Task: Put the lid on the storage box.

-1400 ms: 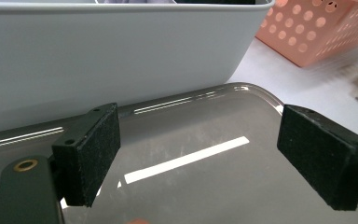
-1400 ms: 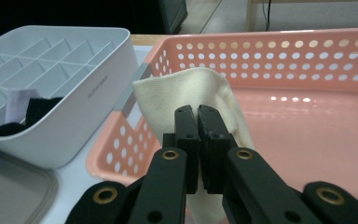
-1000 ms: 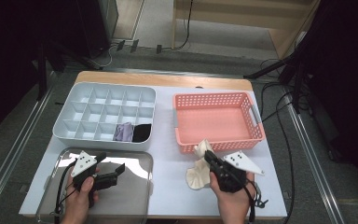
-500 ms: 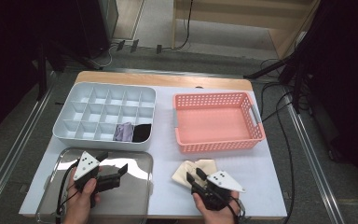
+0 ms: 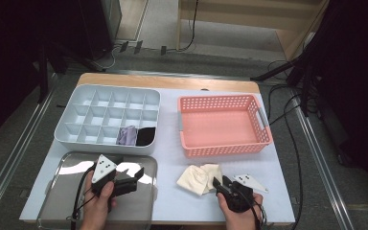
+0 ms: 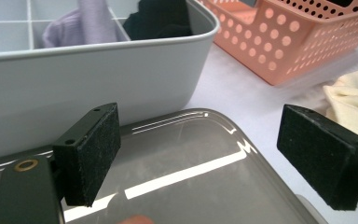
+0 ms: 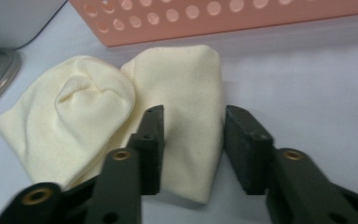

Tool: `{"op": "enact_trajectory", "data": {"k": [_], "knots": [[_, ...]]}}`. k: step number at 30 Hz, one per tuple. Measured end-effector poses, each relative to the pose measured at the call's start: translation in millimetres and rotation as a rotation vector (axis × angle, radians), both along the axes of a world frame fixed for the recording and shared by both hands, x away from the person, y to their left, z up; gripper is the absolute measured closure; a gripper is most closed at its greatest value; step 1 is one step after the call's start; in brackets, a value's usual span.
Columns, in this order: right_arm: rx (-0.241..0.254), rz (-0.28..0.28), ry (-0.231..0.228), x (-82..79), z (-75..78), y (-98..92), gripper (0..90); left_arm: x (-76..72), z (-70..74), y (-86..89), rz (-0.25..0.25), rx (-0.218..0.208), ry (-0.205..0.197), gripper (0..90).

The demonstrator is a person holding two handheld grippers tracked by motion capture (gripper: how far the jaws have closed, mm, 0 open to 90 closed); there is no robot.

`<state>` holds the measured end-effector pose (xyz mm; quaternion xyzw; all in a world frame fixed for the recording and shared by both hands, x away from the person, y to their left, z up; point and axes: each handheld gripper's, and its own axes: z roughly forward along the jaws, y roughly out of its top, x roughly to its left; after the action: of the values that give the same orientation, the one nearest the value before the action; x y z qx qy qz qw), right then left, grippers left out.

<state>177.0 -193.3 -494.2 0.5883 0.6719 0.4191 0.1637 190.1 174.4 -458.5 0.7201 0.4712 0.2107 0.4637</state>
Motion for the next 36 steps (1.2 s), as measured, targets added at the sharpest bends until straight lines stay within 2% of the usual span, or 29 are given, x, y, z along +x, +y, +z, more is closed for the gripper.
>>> {"op": "enact_trajectory", "data": {"k": [1,2,6,8,11,15,20,22,23,25,27,30,33,36], "knots": [[0.003,0.023,-0.005,-0.6,-0.4,0.6,80.5,-0.7,0.1,-1.6,-0.003,0.003,-0.002,14.0],[0.01,0.036,-0.009,-0.7,-0.1,0.2,83.3,-1.3,0.1,-2.6,-0.009,0.003,-0.003,14.0],[0.049,0.04,-0.004,1.7,3.7,-6.9,84.6,-2.7,-2.2,-6.1,-0.038,0.01,0.011,14.0],[0.046,0.032,-0.016,1.7,7.2,-15.6,84.6,-3.3,-3.6,-6.6,-0.038,-0.002,0.016,14.0],[0.059,0.003,-0.031,0.6,12.9,-35.5,84.6,-4.4,-5.1,-8.7,-0.05,-0.004,0.025,14.0],[0.08,-0.043,-0.011,0.5,13.5,-64.1,84.5,-7.1,-5.8,-13.9,-0.064,0.0,0.026,14.0],[0.051,-0.105,-0.011,0.6,9.6,-86.8,84.5,-7.7,-6.5,-15.0,-0.072,-0.001,0.033,14.0],[0.047,-0.117,-0.007,1.7,6.7,-90.9,79.7,-7.2,-7.2,-14.8,-0.067,0.0,0.035,14.0],[0.035,-0.139,-0.011,1.9,5.8,-91.4,73.4,-6.9,-7.4,-14.3,-0.067,0.001,0.035,14.0],[0.032,-0.167,-0.046,0.4,7.8,-92.5,64.4,-6.7,-7.4,-13.5,-0.067,-0.002,0.04,14.0],[0.026,-0.192,-0.085,-3.8,15.5,-89.8,63.3,-6.5,-7.4,-12.9,-0.064,-0.001,0.039,14.0],[0.041,-0.167,-0.127,-8.6,24.4,-80.1,66.3,-6.6,-7.5,-12.7,-0.065,-0.004,0.04,14.0],[0.037,-0.096,-0.103,-7.5,22.7,-63.7,64.9,-6.7,-7.3,-12.3,-0.068,-0.014,0.044,14.0],[0.038,-0.063,-0.065,-3.5,13.9,-51.3,59.5,-7.1,-6.5,-11.6,-0.065,-0.014,0.041,14.0]]}}
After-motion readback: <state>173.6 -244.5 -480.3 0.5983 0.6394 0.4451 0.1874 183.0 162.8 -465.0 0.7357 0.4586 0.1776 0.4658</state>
